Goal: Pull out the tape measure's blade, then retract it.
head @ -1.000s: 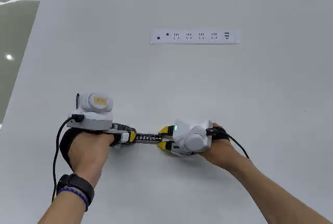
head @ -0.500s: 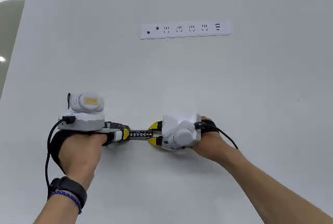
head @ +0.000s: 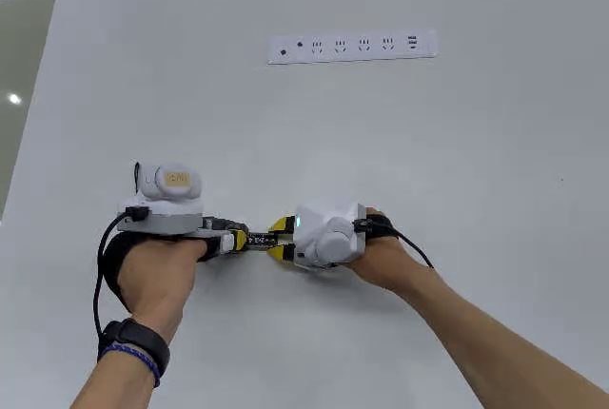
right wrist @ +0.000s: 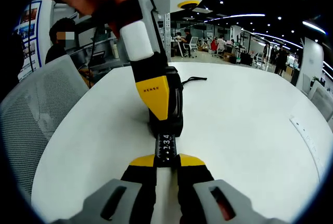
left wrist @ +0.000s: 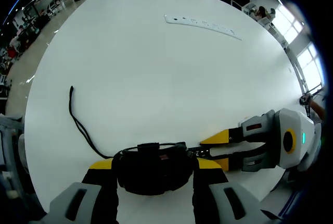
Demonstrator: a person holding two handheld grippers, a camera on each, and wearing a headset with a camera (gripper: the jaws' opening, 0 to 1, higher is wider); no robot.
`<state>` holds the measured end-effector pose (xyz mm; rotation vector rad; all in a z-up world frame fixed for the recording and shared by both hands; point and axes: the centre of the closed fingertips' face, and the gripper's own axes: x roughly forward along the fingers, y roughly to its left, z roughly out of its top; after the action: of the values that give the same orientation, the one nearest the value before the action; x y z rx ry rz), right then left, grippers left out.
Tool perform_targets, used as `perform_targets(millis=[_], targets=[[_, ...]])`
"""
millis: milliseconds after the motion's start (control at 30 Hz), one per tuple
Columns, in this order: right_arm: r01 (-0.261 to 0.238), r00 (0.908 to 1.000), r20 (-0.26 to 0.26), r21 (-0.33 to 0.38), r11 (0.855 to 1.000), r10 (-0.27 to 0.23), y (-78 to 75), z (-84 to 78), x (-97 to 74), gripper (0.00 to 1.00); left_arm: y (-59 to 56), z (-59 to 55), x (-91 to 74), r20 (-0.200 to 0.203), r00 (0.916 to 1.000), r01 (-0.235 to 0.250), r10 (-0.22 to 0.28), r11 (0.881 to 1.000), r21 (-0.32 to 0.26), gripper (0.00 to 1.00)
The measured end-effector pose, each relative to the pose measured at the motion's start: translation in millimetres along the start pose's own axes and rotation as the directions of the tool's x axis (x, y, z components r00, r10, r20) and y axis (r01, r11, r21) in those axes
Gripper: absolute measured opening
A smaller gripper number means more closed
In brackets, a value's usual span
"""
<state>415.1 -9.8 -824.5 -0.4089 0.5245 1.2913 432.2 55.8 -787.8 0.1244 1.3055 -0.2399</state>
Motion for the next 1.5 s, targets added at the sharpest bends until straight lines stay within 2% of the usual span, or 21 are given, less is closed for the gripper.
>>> perform_targets(millis=[367, 567, 667, 800, 867, 1133, 1500], targets=[[-0.013, 0.9999, 0.004, -0.011, 1.0, 0.013, -1.9, 4.8, 6.0, 0.13, 1.4, 1.2, -0.1, 0.003, 1.0, 0.002, -0.002, 1.0, -0.015, 0.54], [-0.006, 0.9999, 0.009, -0.057, 0.998, 0.006, -0.9, 3.1, 2.1, 0.15, 3.2, 0.2, -1.0, 0.013, 0.9998, 0.014, -0.013, 1.0, -0.016, 0.54], [0.001, 1.0, 0.009, -0.014, 1.0, -0.001, -2.7, 0.1, -0.3, 0.18, 2.7, 0.9, -0.7, 0.016, 0.9998, 0.011, -0.011, 1.0, -0.013, 0.54], [0.007, 0.9998, 0.02, -0.036, 0.999, -0.006, 0.0, 0.9, 2.0, 0.15, 3.3, 1.2, -0.2, 0.015, 0.9998, 0.015, -0.015, 1.0, -0.01, 0.54], [0.0, 0.9998, 0.021, -0.021, 1.0, 0.001, -1.3, 0.4, 2.9, 0.13, 3.1, 1.0, -0.4, 0.015, 0.9998, 0.012, -0.012, 1.0, -0.011, 0.53], [0.001, 0.9996, 0.028, -0.026, 1.0, 0.0, 0.3, 5.1, 9.7, 0.12, 1.9, 1.1, 0.1, 0.007, 0.9998, 0.016, -0.016, 1.0, -0.017, 0.53], [-0.005, 0.9993, 0.036, -0.024, 1.0, 0.006, -1.5, 7.4, 9.7, 0.12, 3.1, 0.5, 0.9, 0.003, 0.9998, 0.018, -0.018, 0.999, -0.031, 0.53]])
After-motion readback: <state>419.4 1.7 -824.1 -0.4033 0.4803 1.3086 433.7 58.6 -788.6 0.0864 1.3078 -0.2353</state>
